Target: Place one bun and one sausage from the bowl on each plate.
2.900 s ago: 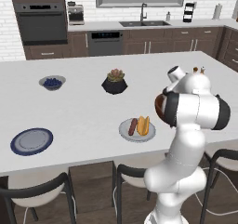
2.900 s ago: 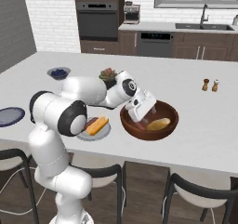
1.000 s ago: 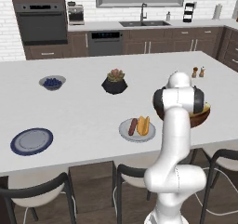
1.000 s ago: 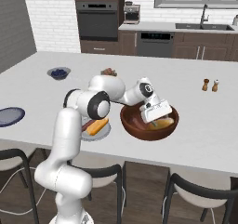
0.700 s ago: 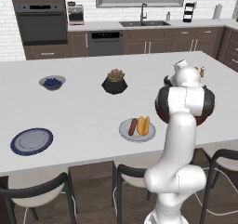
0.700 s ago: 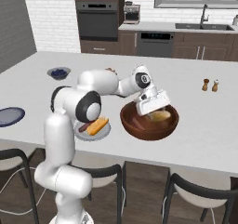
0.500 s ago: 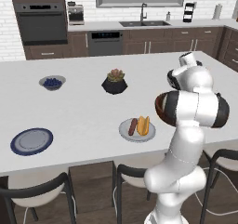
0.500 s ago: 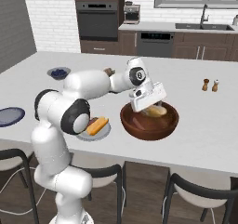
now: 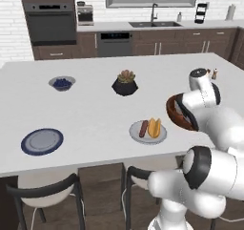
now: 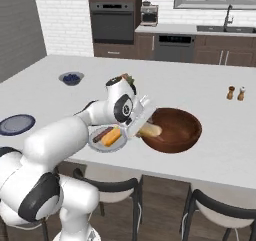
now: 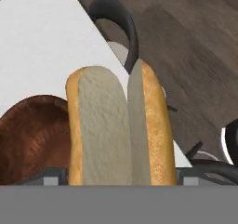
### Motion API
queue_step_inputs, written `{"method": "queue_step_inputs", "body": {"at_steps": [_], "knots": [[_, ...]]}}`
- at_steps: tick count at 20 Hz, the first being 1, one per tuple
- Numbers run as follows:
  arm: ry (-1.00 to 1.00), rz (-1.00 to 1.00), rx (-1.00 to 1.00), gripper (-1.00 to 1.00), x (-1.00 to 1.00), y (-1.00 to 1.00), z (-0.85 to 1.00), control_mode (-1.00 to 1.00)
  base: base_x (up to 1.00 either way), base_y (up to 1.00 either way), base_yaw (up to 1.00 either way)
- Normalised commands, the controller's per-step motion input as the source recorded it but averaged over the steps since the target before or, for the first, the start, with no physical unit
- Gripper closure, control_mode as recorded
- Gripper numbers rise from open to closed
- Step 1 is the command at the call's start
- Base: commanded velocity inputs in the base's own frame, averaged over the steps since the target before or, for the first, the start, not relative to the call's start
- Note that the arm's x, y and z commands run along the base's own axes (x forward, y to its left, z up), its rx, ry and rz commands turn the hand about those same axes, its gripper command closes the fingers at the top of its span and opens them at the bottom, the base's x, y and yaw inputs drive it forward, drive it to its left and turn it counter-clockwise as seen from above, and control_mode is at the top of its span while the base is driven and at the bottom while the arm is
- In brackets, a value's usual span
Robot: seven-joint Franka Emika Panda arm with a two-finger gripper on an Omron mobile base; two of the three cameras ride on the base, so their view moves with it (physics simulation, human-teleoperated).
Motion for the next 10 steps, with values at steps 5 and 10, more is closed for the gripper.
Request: {"method": "queue_step_inputs", "body": {"at_steps": [5,10], "knots": [[0.00,0.00,0.00,1.00,0.00,0.00,0.00,1.00,-0.27,1.00,0.30],[0.00,0.00,0.00,1.00,0.00,0.00,0.00,1.00,0.00,1.00,0.08]]}}
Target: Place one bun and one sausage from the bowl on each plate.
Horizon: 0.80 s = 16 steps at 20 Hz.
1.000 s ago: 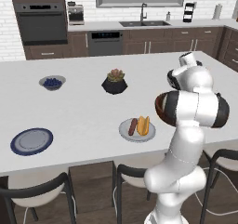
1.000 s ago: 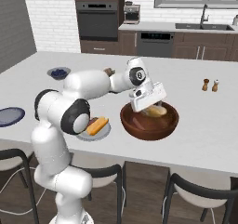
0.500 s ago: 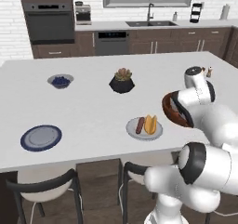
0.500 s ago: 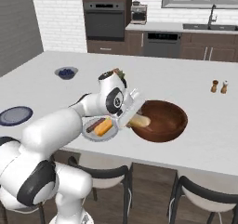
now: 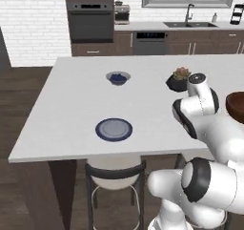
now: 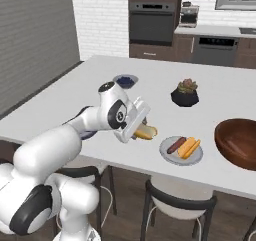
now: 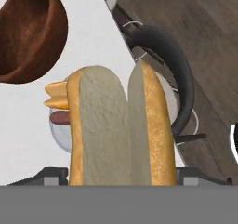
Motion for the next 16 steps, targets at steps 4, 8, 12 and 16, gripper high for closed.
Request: {"method": "queue_step_inputs", "body": {"at_steps": [4,8,12,16], "knots": [[0.00,0.00,0.00,1.00,0.00,0.00,0.00,1.00,0.06,1.00,0.00],[0.00,0.00,0.00,1.00,0.00,0.00,0.00,1.00,0.07,1.00,-0.02],[-0.18,-0.01,0.13,1.00,0.42,0.83,-0.22,-1.00,0.00,0.00,0.00],[-0.05,0.00,0.19,1.00,0.71,0.60,-0.43,-1.00,0.00,0.00,0.00]]}}
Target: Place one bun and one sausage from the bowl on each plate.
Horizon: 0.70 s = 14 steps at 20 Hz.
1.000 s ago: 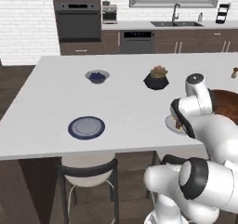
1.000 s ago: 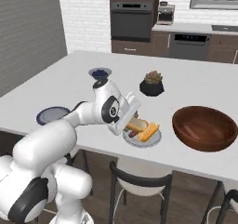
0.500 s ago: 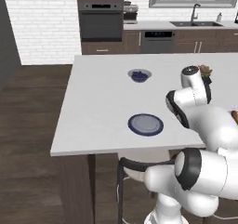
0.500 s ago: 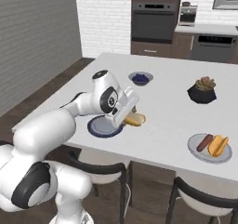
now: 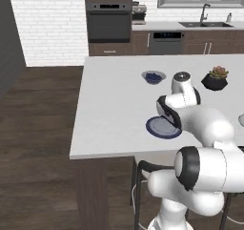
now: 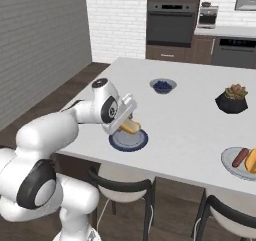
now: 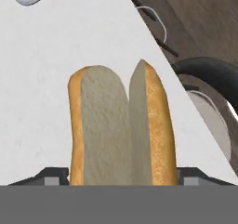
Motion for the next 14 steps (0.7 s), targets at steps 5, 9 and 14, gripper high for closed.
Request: {"method": "queue_step_inputs", "body": {"at_steps": [5,9,14], "knots": [[0.01,0.00,0.06,1.00,0.70,0.32,-0.50,-1.00,0.00,0.00,0.00],[0.00,0.00,0.00,-1.00,0.43,0.06,-0.47,-1.00,0.00,0.00,0.00],[0.00,0.01,0.00,-1.00,0.24,0.00,-0.22,-1.00,0.00,0.00,0.00]]}}
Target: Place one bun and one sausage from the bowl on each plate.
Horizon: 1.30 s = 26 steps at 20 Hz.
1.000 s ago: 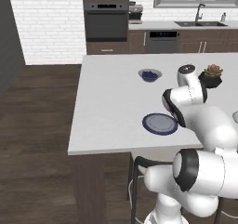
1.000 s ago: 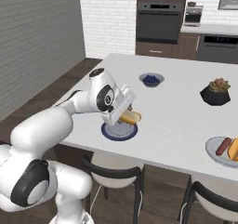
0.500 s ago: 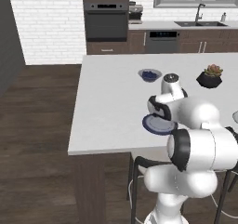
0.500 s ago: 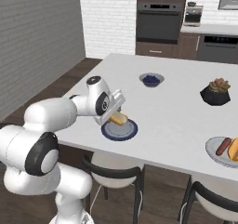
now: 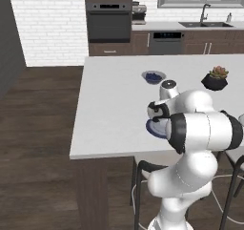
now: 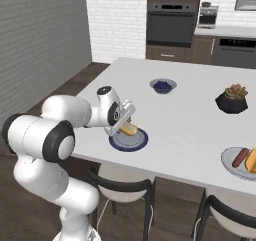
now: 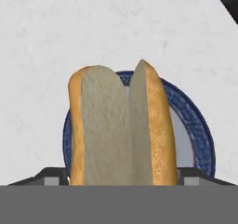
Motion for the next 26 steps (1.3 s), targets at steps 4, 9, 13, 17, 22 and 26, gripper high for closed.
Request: {"method": "queue_step_inputs", "body": {"at_steps": [4,9,13,17,22,26], "knots": [[0.04,0.00,0.00,-1.00,0.04,0.00,-0.14,-1.00,0.00,0.00,0.00],[0.05,0.00,0.00,-1.00,0.00,-0.04,-0.08,-1.00,0.00,0.00,0.00],[-0.08,0.00,0.13,-1.00,-0.38,-0.17,0.69,-1.00,0.00,0.00,0.00],[-0.07,0.00,0.10,-1.00,-1.00,-0.13,0.73,-1.00,0.00,0.00,0.00],[0.00,0.01,0.00,-1.00,-0.80,-0.24,0.09,1.00,-0.20,-0.20,-0.03],[0.00,0.00,0.00,-1.00,0.00,0.00,0.00,1.00,-0.46,-1.00,-0.17]]}}
